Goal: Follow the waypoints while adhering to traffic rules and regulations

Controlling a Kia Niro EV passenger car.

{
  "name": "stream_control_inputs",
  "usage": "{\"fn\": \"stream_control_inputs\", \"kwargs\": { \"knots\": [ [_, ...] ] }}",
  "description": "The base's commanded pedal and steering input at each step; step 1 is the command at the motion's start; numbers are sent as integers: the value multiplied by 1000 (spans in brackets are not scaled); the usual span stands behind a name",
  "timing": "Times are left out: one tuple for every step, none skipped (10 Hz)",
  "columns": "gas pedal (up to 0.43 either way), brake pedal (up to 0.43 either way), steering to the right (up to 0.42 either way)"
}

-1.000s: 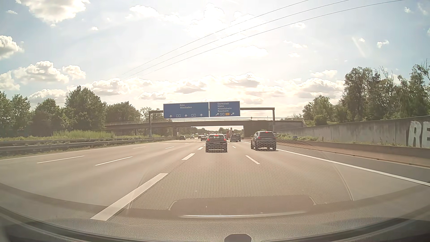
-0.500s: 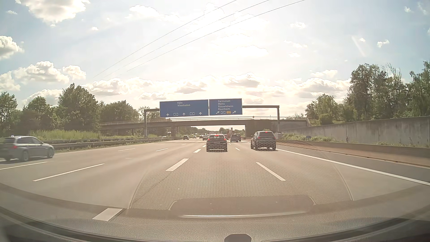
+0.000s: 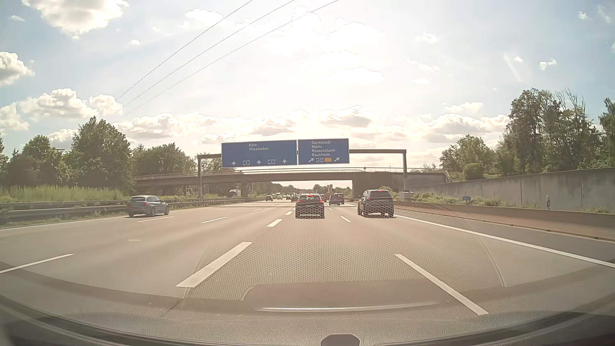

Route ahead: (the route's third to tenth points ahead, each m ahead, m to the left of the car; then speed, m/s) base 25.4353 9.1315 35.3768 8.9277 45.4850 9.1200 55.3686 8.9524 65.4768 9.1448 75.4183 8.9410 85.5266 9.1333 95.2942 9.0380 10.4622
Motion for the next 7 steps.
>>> {"fn": "stream_control_inputs", "kwargs": {
  "knots": [
    [209, 0, -2],
    [209, 0, -2],
    [209, 0, -2],
    [209, 0, -2],
    [209, 0, -2],
    [209, 0, -2],
    [209, 0, -2]
  ]
}}
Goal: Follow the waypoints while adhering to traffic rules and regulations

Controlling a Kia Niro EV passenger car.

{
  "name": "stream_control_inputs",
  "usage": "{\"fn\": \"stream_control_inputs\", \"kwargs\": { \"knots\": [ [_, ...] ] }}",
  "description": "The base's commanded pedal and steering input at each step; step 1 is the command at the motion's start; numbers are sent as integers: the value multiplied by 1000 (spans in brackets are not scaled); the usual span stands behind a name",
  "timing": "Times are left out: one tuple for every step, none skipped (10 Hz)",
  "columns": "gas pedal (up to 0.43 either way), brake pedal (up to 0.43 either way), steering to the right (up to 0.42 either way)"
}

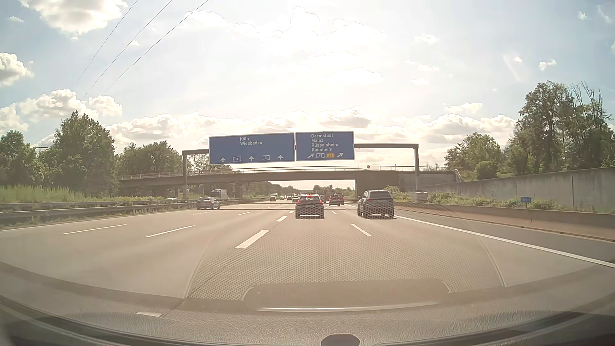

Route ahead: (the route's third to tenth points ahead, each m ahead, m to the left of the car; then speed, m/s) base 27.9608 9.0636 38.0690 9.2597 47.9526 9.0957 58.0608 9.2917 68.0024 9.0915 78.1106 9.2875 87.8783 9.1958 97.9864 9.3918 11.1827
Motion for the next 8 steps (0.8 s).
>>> {"fn": "stream_control_inputs", "kwargs": {
  "knots": [
    [209, 0, -2],
    [209, 0, -2],
    [209, 0, -2],
    [209, 0, -2],
    [209, 0, -2],
    [209, 0, -2],
    [209, 0, -2],
    [209, 0, -2]
  ]
}}
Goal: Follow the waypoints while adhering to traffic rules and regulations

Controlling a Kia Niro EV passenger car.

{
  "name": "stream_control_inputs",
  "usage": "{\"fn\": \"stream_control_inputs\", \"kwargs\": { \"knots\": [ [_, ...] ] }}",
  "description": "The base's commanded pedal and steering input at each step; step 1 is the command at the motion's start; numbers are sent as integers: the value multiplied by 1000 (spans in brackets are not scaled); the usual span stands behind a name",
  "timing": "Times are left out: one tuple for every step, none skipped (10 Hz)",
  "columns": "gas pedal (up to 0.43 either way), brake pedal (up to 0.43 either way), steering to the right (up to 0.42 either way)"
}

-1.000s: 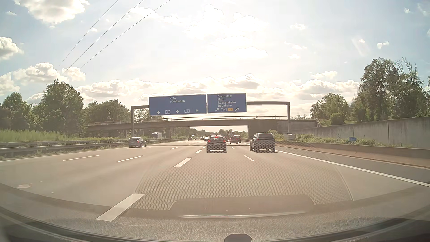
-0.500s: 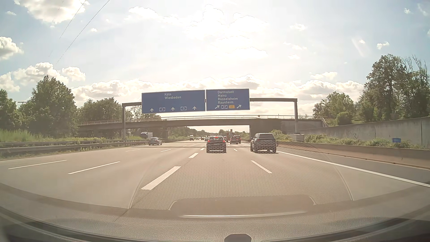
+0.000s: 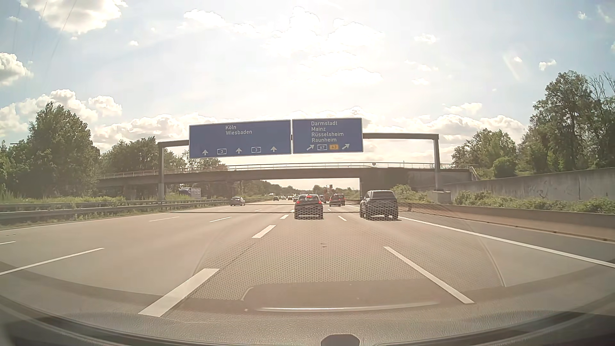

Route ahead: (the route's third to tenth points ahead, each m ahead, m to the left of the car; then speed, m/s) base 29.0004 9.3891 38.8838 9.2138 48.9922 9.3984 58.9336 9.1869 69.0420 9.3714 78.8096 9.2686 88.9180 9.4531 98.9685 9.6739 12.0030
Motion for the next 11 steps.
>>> {"fn": "stream_control_inputs", "kwargs": {
  "knots": [
    [209, 0, -3],
    [209, 0, -3],
    [197, 0, -3],
    [118, 0, -3],
    [39, 0, -3],
    [0, 0, -5],
    [0, 0, -6],
    [0, 0, -6],
    [0, 0, -7],
    [0, 0, -7],
    [0, 0, -7]
  ]
}}
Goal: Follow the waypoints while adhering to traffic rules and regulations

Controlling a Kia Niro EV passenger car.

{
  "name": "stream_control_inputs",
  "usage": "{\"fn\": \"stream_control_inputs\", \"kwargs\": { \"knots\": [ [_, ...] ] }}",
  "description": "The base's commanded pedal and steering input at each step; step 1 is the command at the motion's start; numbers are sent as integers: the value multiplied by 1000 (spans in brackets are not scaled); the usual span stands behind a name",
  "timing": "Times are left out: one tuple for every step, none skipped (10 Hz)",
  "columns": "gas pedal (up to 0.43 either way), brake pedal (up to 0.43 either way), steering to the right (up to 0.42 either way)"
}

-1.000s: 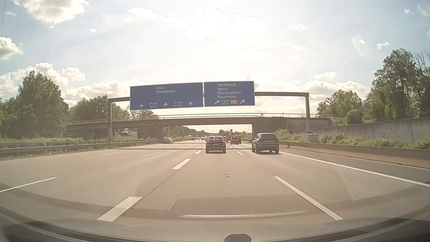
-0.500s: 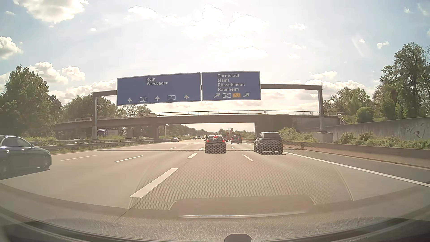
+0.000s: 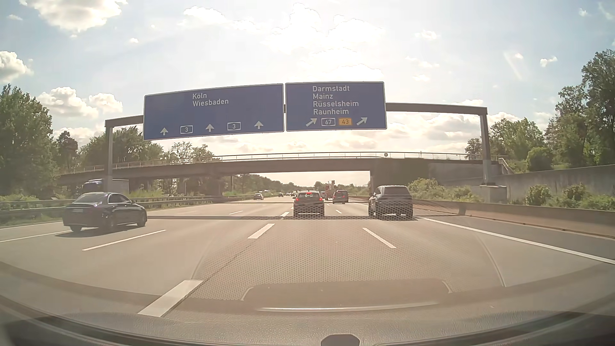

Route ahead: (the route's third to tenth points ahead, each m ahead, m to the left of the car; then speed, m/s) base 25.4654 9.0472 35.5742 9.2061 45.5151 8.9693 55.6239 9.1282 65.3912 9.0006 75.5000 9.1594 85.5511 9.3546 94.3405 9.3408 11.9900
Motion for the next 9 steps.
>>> {"fn": "stream_control_inputs", "kwargs": {
  "knots": [
    [0, 0, -7],
    [0, 0, -6],
    [0, 0, -5],
    [0, 0, -5],
    [0, 0, -5],
    [0, 0, -5],
    [0, 0, -5],
    [0, 0, -5],
    [0, 0, -5]
  ]
}}
